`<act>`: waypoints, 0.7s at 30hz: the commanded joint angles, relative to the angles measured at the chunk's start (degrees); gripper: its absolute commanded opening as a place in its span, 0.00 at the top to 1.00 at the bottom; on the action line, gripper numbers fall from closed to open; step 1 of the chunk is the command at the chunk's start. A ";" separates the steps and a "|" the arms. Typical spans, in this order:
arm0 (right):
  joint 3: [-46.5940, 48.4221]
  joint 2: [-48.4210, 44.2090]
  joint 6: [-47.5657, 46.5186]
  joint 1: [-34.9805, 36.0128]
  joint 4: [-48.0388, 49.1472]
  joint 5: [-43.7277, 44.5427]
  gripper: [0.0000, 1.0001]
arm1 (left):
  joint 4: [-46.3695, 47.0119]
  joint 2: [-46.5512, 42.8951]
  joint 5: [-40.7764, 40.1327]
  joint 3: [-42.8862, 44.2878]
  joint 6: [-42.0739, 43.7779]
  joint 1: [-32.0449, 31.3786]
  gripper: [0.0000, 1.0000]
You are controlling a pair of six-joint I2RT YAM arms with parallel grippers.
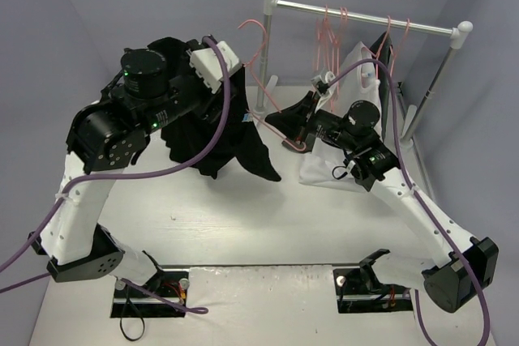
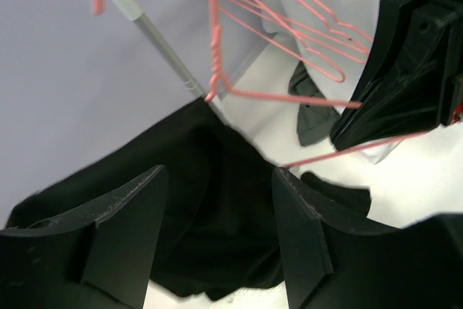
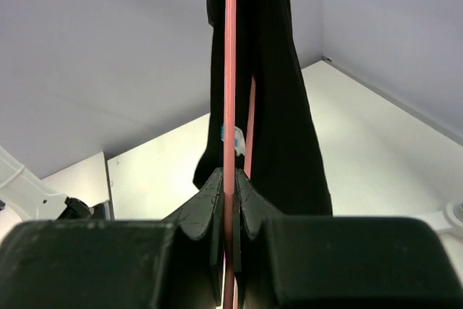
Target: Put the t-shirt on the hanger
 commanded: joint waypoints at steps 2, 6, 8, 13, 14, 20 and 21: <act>0.39 -3.70 1.12 -1.47 9.93 -1.64 1.00 | 3.98 -3.01 -1.57 -1.80 3.14 4.10 0.45; -0.38 -4.03 1.53 -1.48 9.93 -3.25 1.00 | 3.98 -2.02 9.07 -3.23 2.18 12.06 0.45; -0.73 -4.03 1.63 -1.56 9.93 -4.13 1.00 | 3.99 -1.29 11.66 -3.44 2.51 13.73 0.45; -1.78 -4.20 2.19 -1.56 9.84 -5.46 1.00 | 3.98 1.37 15.63 -0.77 4.64 14.06 0.45; -1.91 -4.20 2.36 -1.56 9.84 -5.59 1.00 | 3.98 1.54 16.06 -0.25 5.04 14.06 0.45; -2.48 -4.19 2.23 -1.56 9.49 -7.17 1.00 | 3.98 1.46 16.39 -0.13 7.82 14.06 0.44; -2.48 -4.03 2.29 -1.56 9.49 -7.34 1.00 | 3.98 1.51 16.88 -0.35 8.25 14.06 0.44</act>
